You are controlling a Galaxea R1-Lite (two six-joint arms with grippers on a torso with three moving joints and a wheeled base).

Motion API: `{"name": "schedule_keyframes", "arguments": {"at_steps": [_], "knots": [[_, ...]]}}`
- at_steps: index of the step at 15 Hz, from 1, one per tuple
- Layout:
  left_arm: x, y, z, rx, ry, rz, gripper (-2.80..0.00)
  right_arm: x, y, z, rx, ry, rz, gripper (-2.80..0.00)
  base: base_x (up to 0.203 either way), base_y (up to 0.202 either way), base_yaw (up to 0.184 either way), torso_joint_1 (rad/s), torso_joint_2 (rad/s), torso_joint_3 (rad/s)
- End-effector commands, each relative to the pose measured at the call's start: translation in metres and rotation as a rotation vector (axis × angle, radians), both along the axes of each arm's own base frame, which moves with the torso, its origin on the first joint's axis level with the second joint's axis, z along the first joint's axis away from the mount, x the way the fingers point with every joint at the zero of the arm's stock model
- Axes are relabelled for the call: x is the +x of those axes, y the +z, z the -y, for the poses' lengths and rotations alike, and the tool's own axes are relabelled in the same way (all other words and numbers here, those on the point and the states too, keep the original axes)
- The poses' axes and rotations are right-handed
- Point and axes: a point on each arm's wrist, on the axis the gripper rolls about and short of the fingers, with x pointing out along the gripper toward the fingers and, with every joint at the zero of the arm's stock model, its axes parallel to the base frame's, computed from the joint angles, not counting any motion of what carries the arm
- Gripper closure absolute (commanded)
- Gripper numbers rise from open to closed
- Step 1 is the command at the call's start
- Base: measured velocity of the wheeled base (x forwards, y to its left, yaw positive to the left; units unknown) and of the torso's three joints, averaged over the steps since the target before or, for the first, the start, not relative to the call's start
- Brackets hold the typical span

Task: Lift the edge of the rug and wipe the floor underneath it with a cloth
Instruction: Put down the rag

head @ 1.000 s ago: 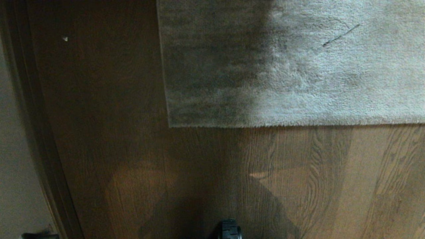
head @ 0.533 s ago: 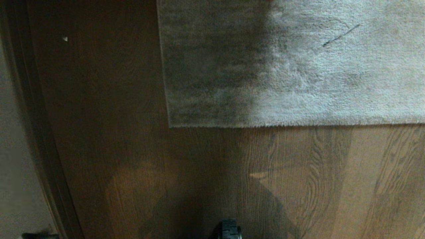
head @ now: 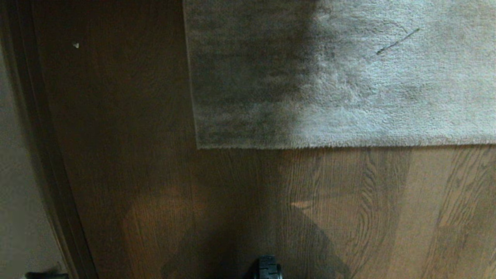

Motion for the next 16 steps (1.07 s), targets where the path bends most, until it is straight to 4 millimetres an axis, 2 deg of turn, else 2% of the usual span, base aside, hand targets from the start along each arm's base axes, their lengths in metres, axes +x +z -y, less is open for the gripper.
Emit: {"name": "schedule_keyframes", "arguments": {"at_steps": [1, 16], "knots": [[0.0000, 0.0000, 0.0000, 0.000, 0.000, -0.001, 0.00, -0.0015, -0.0003, 0.0000, 0.000, 0.000, 0.021, 0.00, 0.000, 0.000, 0.000, 0.000, 0.00, 0.000], [-0.0001, 0.0004, 0.0000, 0.000, 0.001, 0.001, 0.00, -0.0015, -0.0003, 0.0000, 0.000, 0.000, 0.021, 0.00, 0.000, 0.000, 0.000, 0.000, 0.00, 0.000]]}}
